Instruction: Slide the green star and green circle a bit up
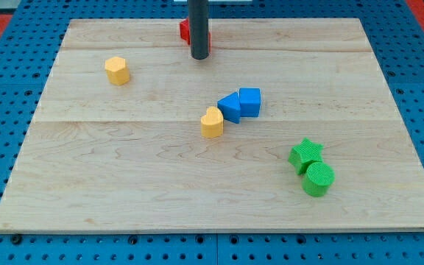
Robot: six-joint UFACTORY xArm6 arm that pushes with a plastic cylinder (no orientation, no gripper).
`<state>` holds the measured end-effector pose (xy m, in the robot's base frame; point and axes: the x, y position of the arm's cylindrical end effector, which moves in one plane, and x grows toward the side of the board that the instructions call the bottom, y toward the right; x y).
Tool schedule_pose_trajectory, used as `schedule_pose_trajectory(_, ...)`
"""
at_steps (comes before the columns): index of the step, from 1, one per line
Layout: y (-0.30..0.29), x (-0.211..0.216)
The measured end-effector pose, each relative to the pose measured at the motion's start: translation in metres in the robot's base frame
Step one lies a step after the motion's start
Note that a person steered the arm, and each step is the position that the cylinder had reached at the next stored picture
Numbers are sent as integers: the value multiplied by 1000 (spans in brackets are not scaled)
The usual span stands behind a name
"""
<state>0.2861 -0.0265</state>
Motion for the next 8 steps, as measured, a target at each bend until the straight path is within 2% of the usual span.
schedule_pose_trajectory(1,68,14)
schedule_pose_trajectory(2,183,30)
schedule_pose_trajectory(3,243,85)
schedule_pose_trajectory(7,249,144)
schedule_pose_trajectory(8,252,221)
